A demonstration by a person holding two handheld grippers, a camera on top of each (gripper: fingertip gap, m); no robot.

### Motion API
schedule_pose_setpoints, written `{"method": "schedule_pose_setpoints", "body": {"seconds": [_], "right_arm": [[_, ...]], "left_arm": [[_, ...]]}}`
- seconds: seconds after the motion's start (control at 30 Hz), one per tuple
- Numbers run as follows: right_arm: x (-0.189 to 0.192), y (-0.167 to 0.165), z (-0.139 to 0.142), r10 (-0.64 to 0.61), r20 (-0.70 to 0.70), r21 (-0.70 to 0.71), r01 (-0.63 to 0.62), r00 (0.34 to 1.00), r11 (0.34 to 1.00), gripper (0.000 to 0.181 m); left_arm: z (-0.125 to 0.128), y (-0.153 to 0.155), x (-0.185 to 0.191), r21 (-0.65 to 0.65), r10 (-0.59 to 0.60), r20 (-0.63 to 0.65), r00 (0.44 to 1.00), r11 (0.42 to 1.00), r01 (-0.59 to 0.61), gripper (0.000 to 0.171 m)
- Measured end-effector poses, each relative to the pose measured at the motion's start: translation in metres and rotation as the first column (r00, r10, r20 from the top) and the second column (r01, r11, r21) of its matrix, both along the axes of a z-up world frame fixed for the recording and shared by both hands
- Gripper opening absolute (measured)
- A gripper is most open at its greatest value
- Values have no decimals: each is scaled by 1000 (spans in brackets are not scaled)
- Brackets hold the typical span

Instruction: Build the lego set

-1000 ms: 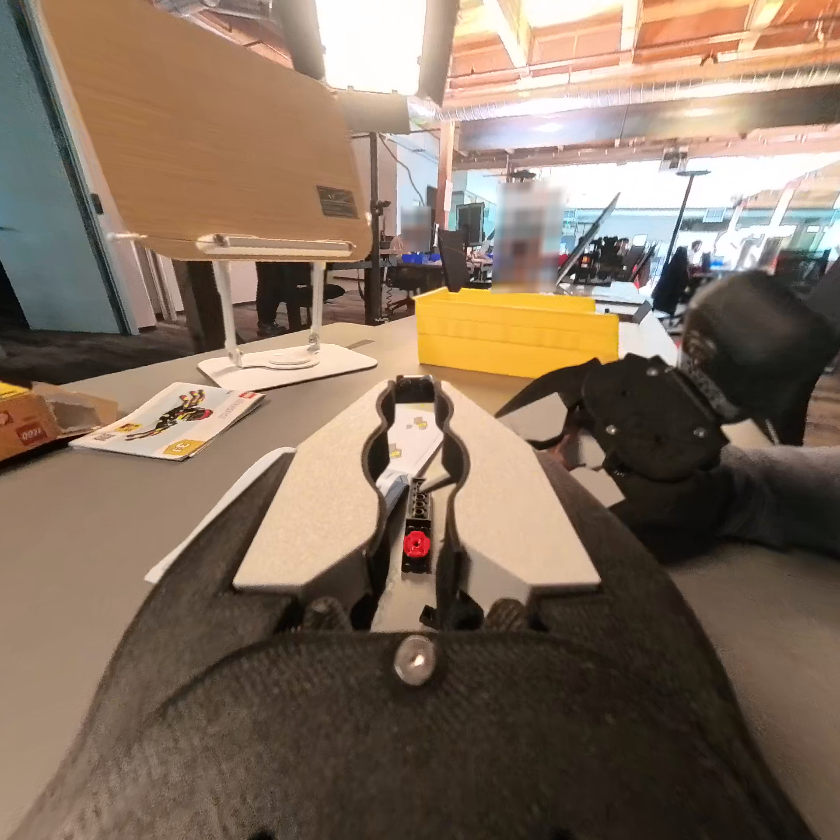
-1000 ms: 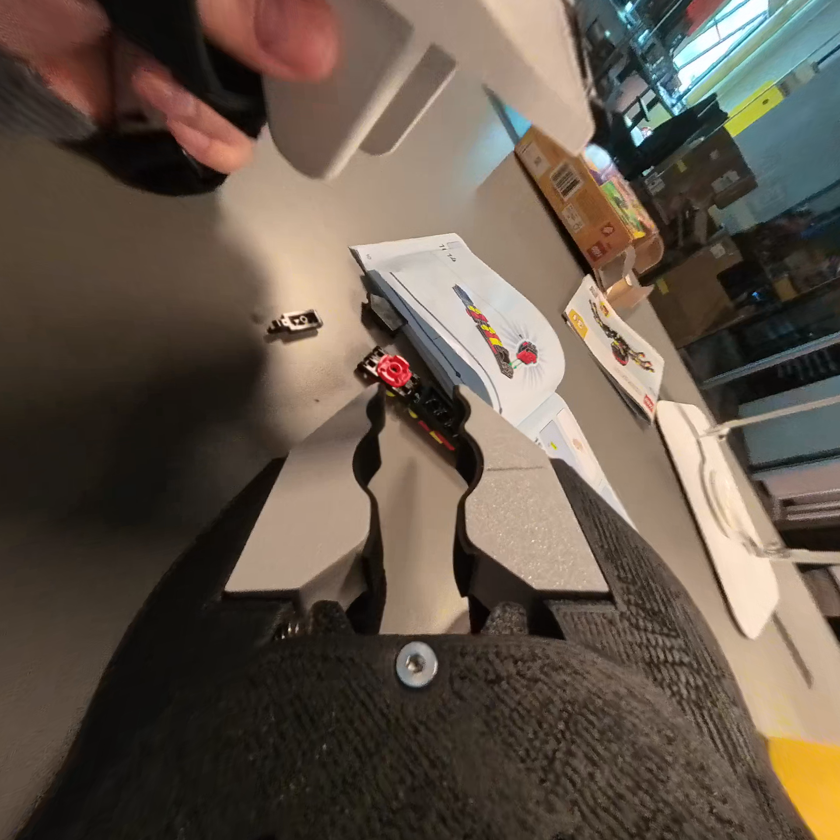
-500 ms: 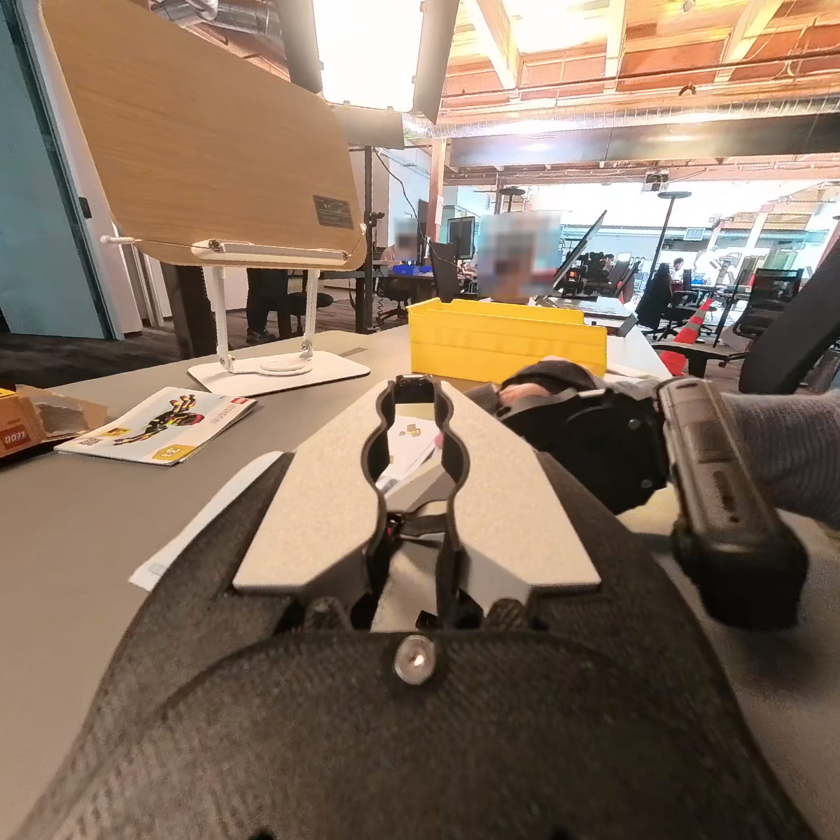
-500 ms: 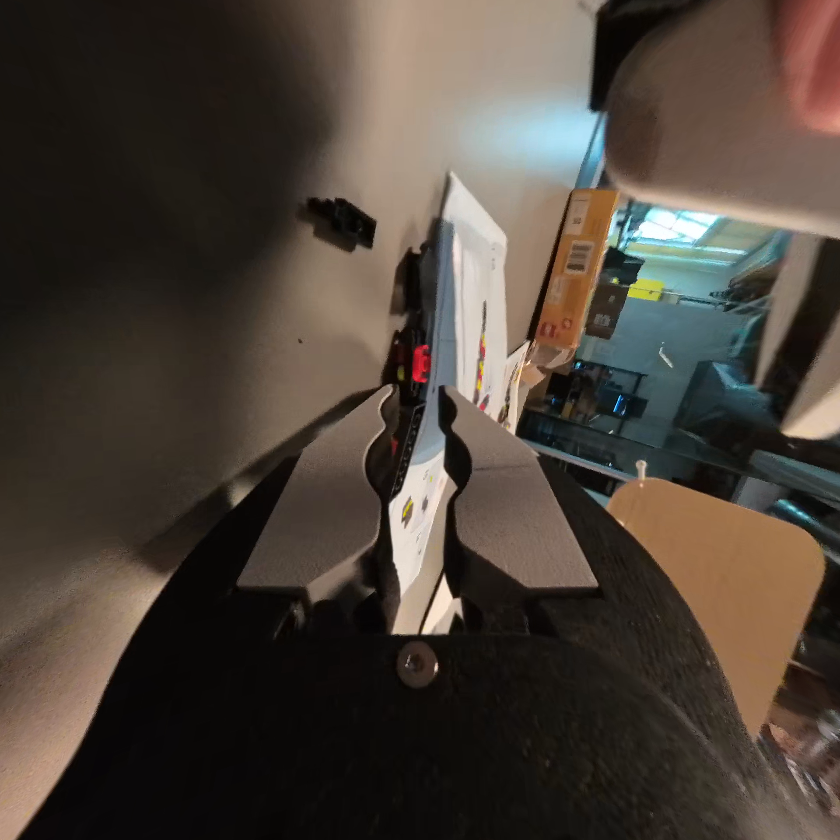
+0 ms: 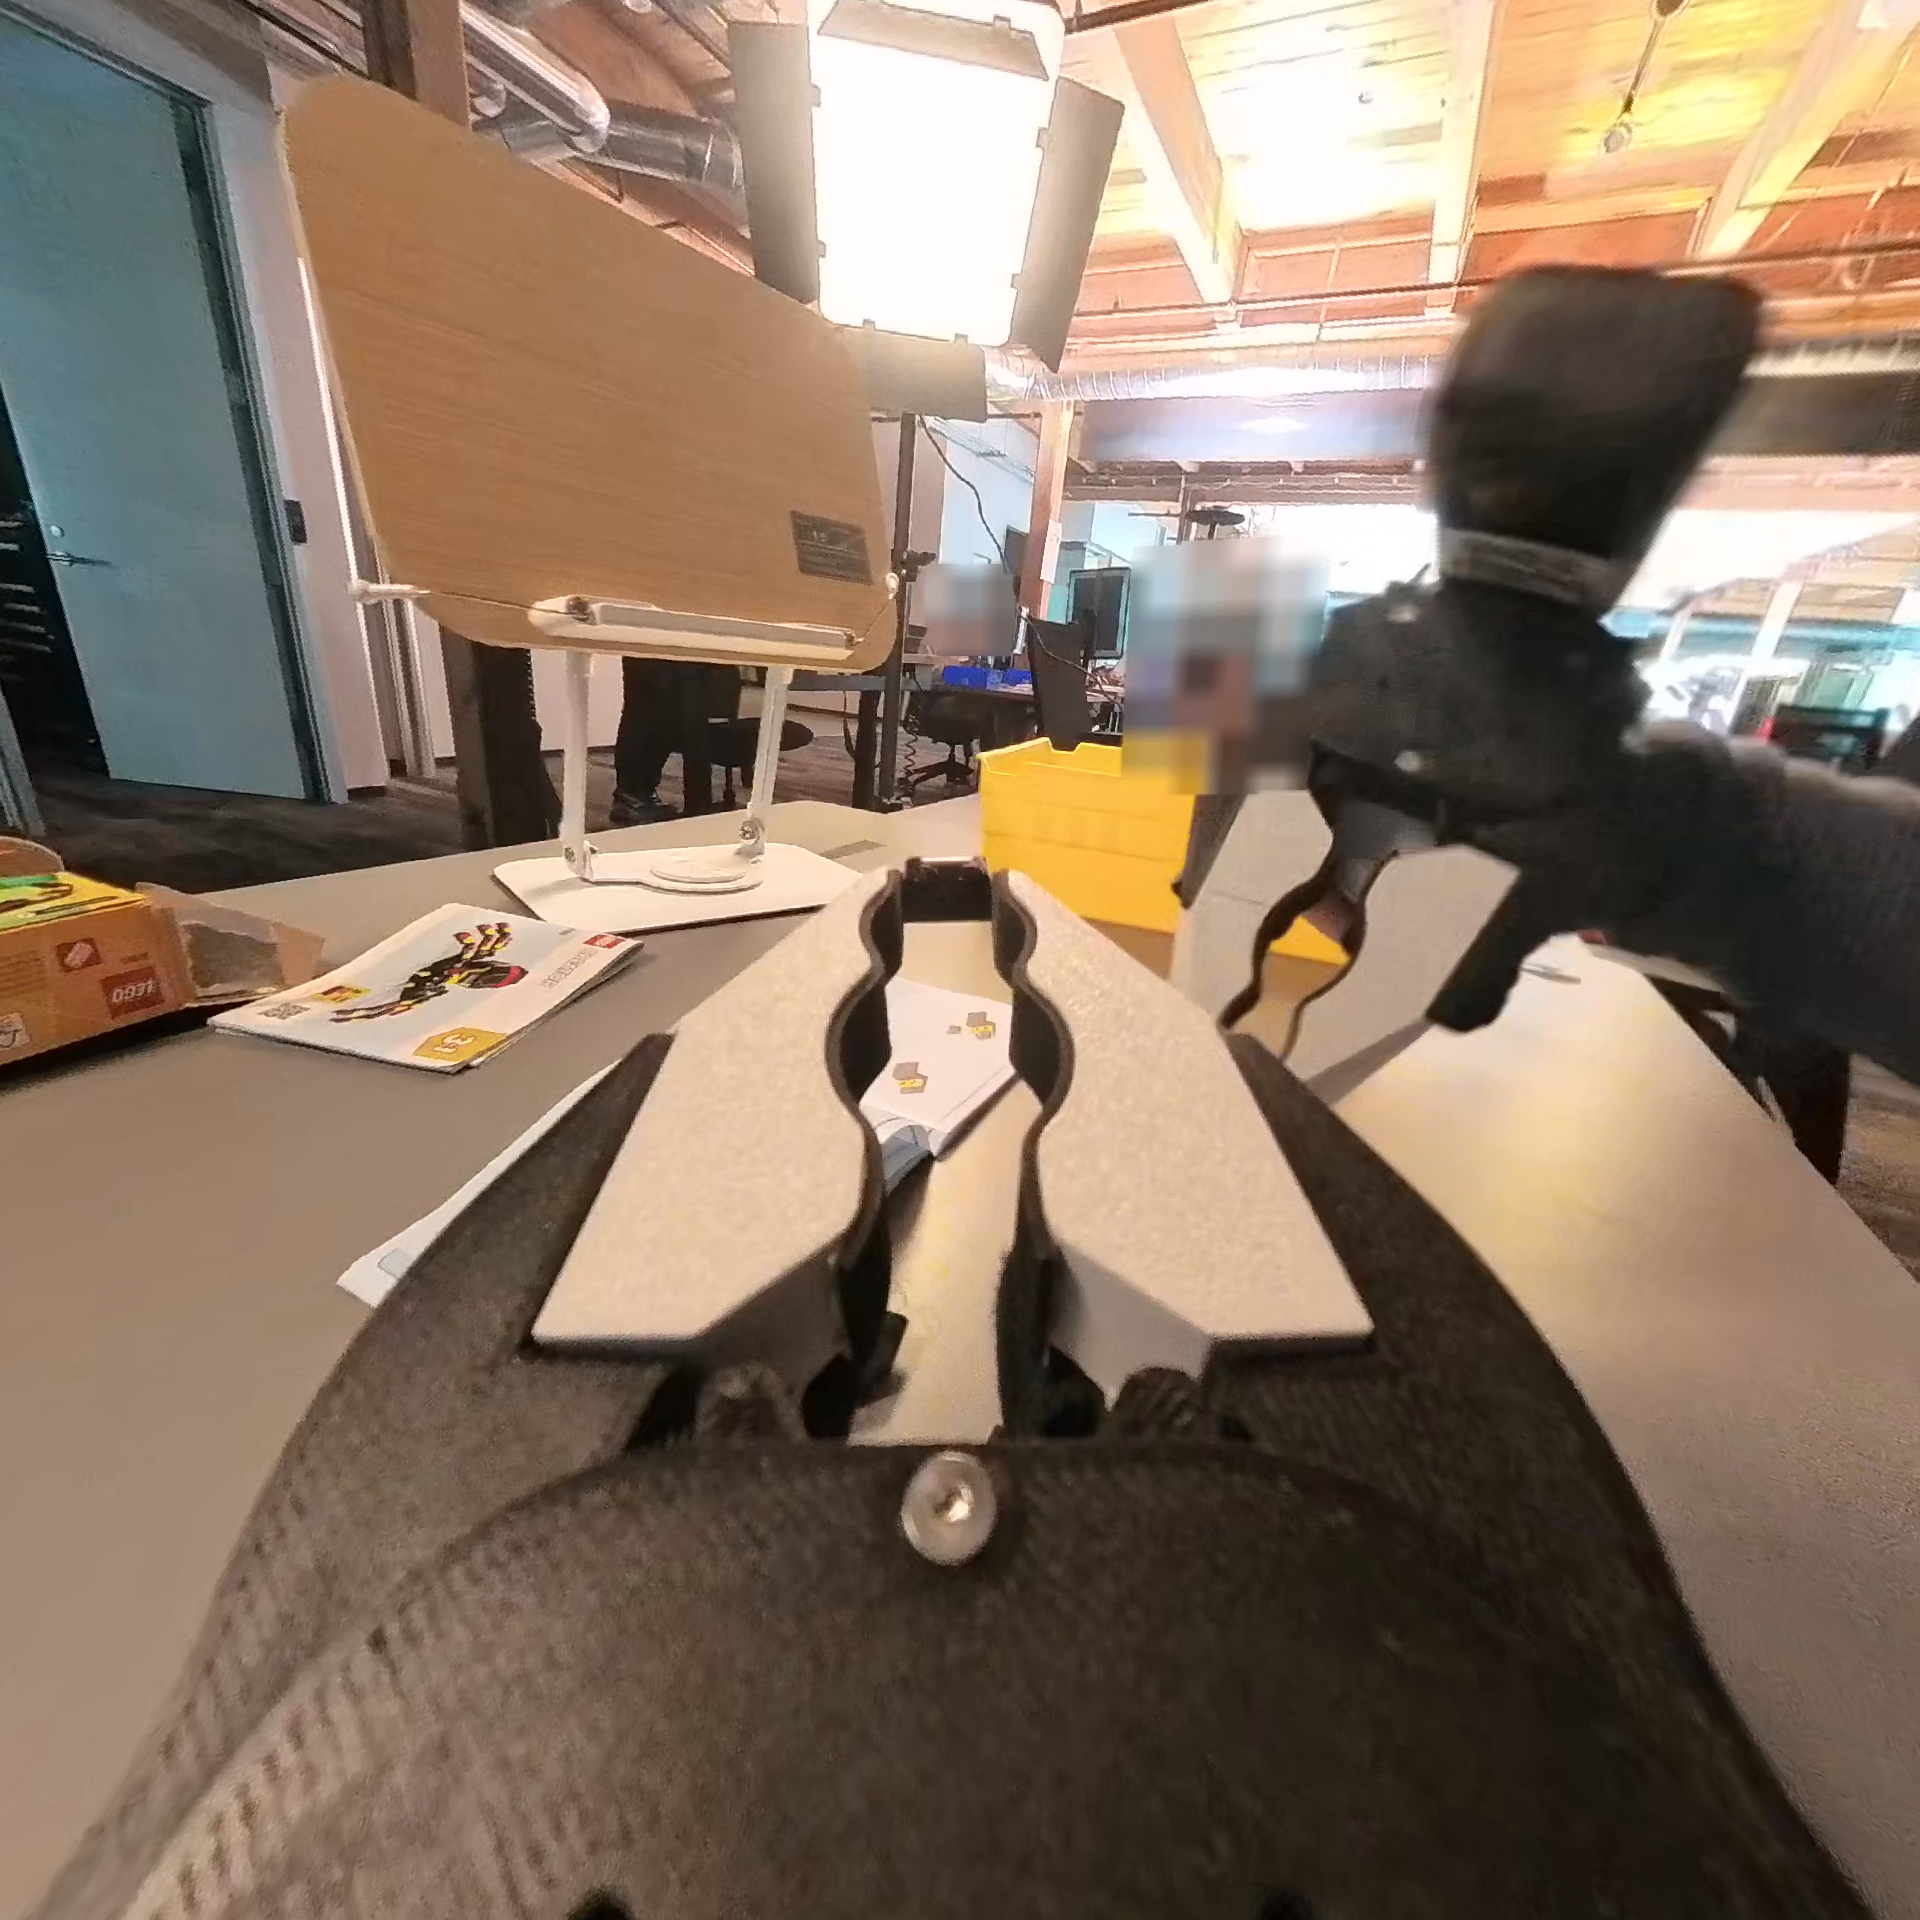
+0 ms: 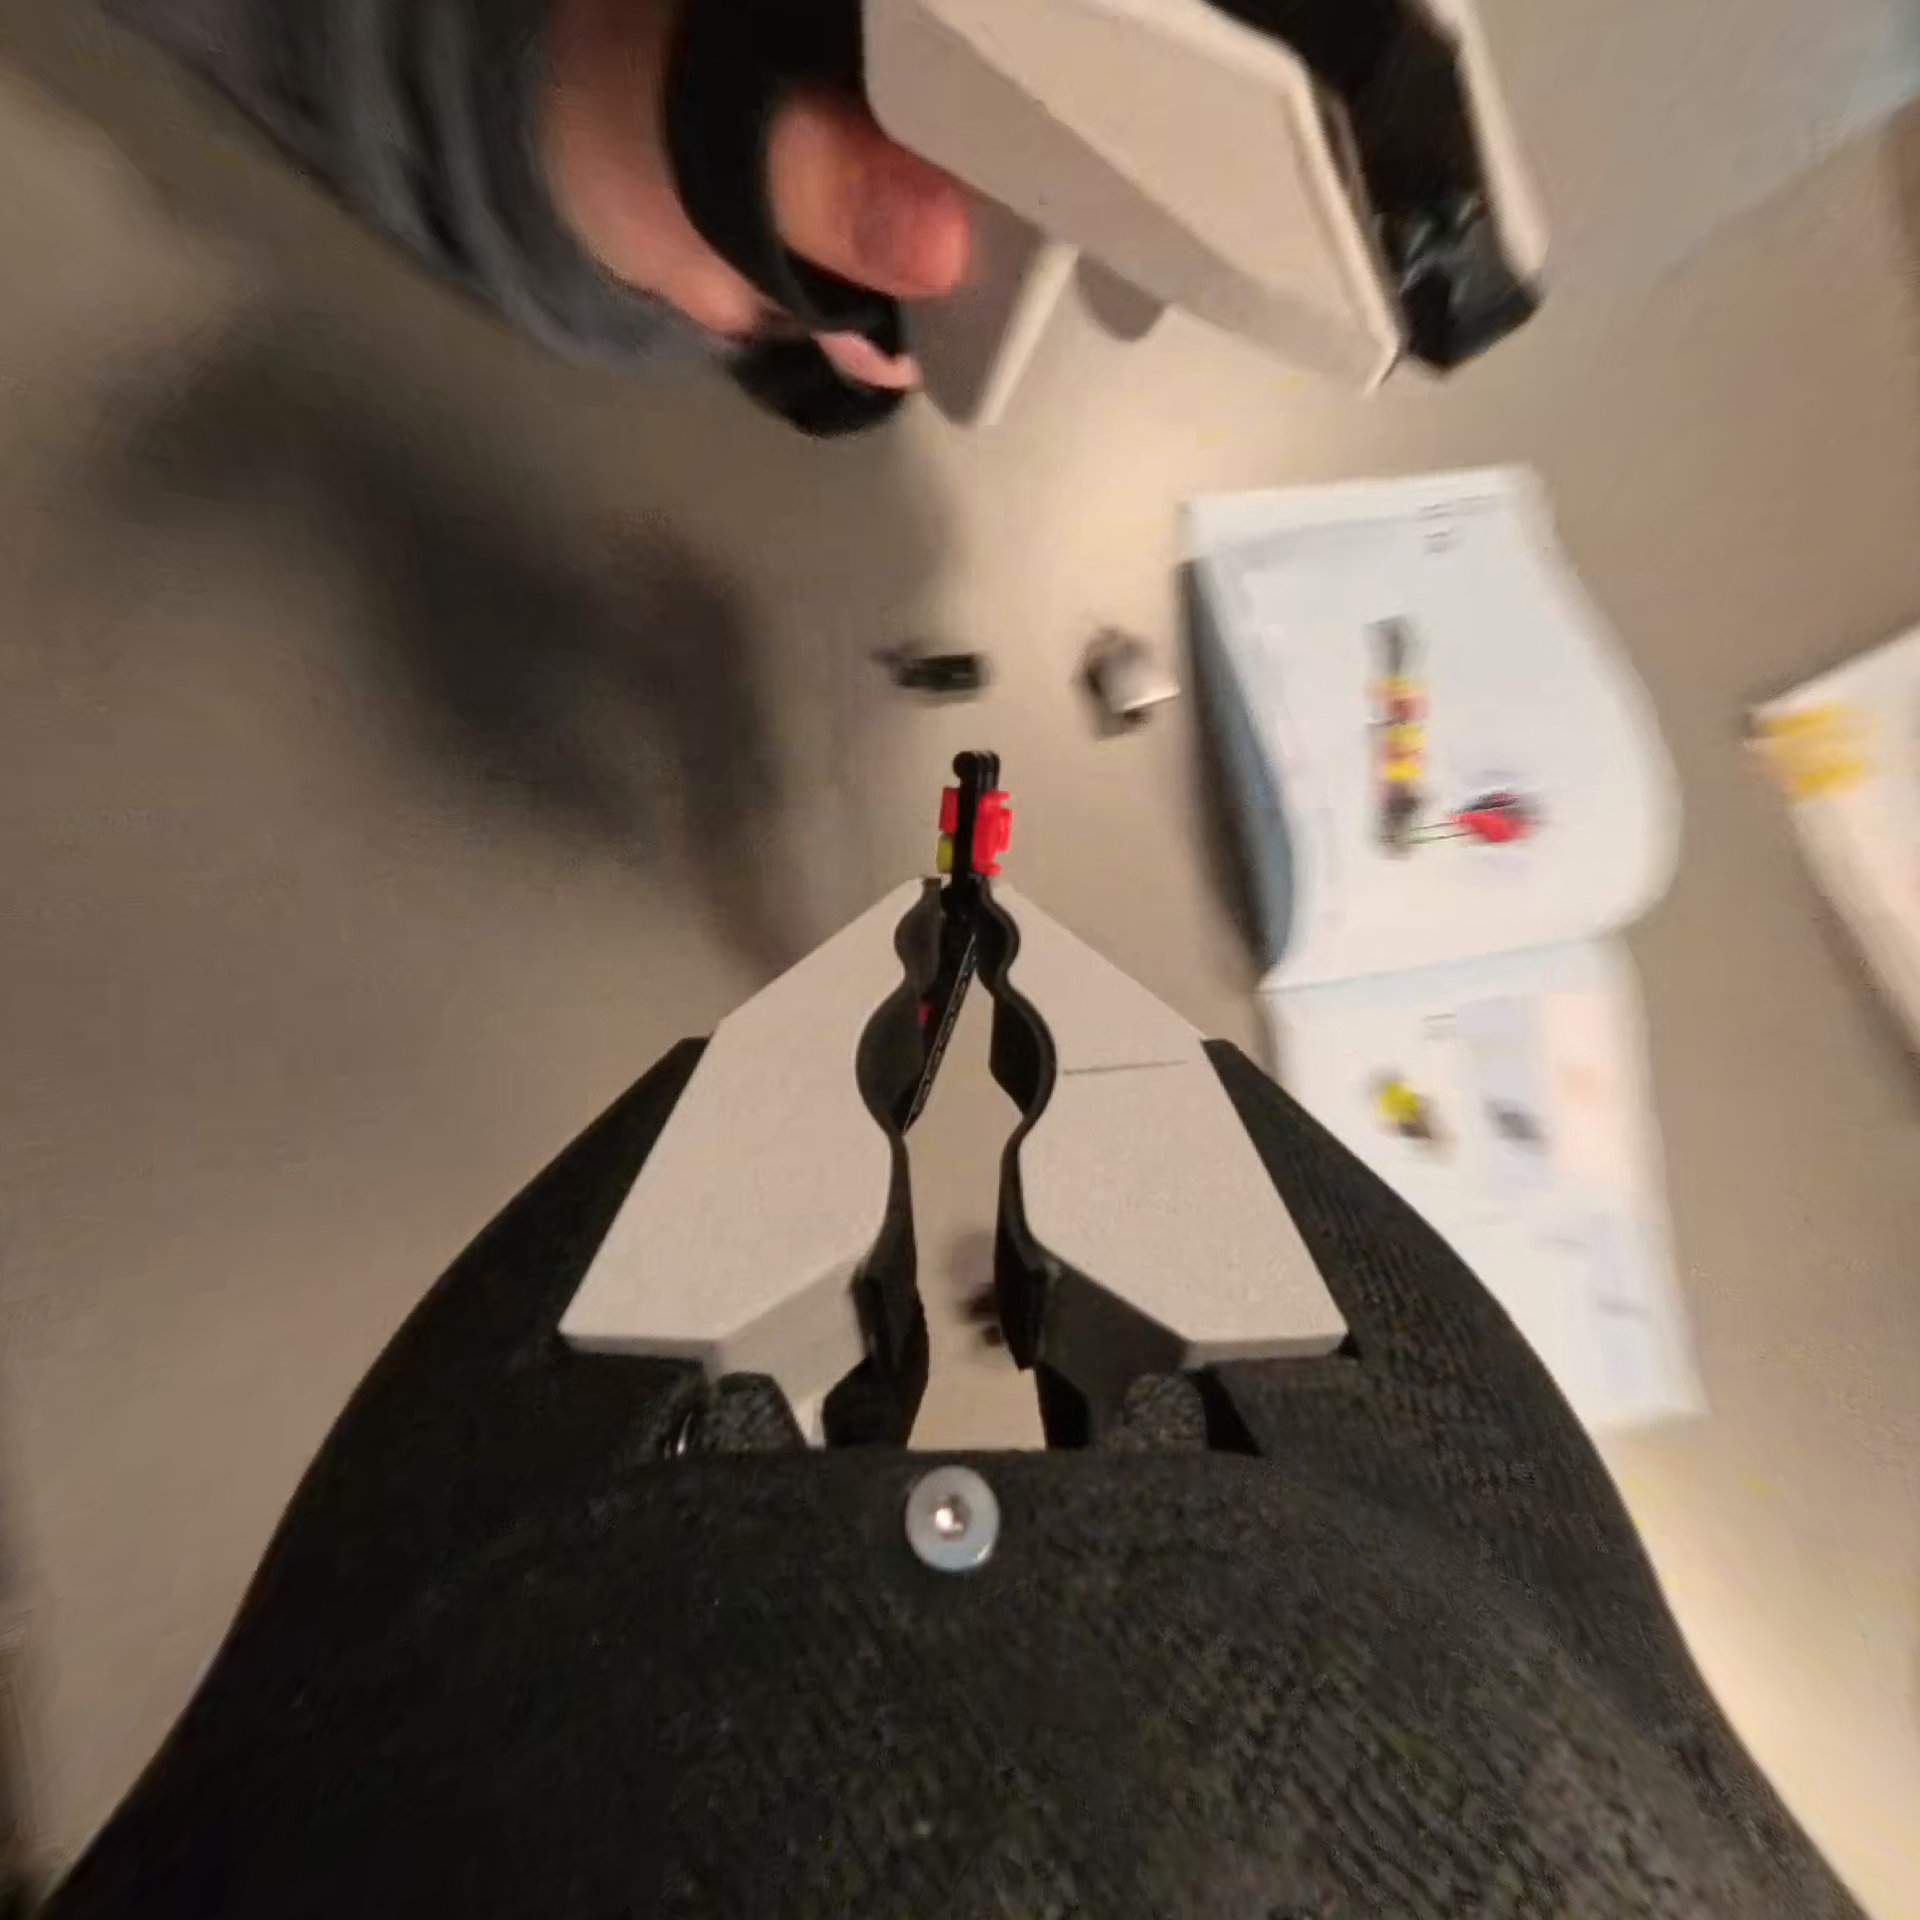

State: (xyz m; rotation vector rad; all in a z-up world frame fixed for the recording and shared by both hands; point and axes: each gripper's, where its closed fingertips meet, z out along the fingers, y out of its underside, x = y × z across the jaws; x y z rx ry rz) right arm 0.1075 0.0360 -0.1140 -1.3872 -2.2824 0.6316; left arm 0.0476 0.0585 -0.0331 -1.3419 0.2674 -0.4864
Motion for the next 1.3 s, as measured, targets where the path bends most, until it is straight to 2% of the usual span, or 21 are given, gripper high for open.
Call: {"method": "schedule_pose_setpoints", "body": {"seconds": [0.07, 0.1, 0.23, 0.33, 0.47, 0.6, 0.7, 0.8, 0.87, 0.93, 1.1, 1.17, 1.23, 1.3], "right_arm": [[15, -21, -5, 13, 170, -292, 38, 985, 956, 4], [20, -25, -10, 30, 225, -363, 56, 974, 930, 4], [36, -25, -40, 87, 394, -432, 102, 915, 896, 6], [25, -20, -39, 84, 358, -473, 103, 930, 875, 5], [14, 7, -39, -4, 281, -363, 110, 960, 925, 13], [12, 29, -23, -130, 108, -240, 153, 986, 959, 30], [26, 24, -14, -201, 15, -201, 200, 980, 959, 38], [40, 18, -14, -321, -82, -138, 308, 943, 941, 41], [45, 20, -17, -415, -176, -85, 406, 893, 910, 36], [51, 15, -26, -459, -210, -77, 453, 863, 888, 32], [54, 8, -40, -521, -178, -191, 490, 835, 850, 10], [54, 3, -40, -557, -105, -337, 498, 824, 799, 10], [55, -7, -36, -565, 23, -526, 491, 825, 695, 10], [57, -8, -34, -569, 125, -630, 508, 813, 587, 9]], "left_arm": [[0, -2, 4, 6, -13, -21, 1000, 1000, 13, 16], [0, -3, 6, 8, -19, -32, 999, 1000, 19, 16], [-1, -5, 13, 15, -40, -69, 997, 999, 41, 16], [-3, -5, 16, 9, -54, -84, 995, 998, 55, 16], [-4, -5, 17, 4, -60, -89, 994, 998, 61, 16], [-4, -3, 15, 1, -58, -78, 995, 998, 58, 16], [-5, -1, 15, -9, -61, -68, 996, 998, 60, 16], [-6, 0, 16, -12, -63, -72, 995, 998, 62, 16], [-6, 0, 18, -11, -66, -82, 994, 998, 66, 16], [-7, -1, 20, -10, -70, -97, 993, 998, 70, 16], [-7, -5, 26, 1, -81, -135, 988, 997, 82, 16], [-7, -6, 27, 4, -86, -143, 986, 996, 87, 16], [-6, -8, 30, 14, -105, -148, 984, 994, 108, 16], [-5, -11, 36, 23, -139, -157, 978, 989, 144, 16]]}}
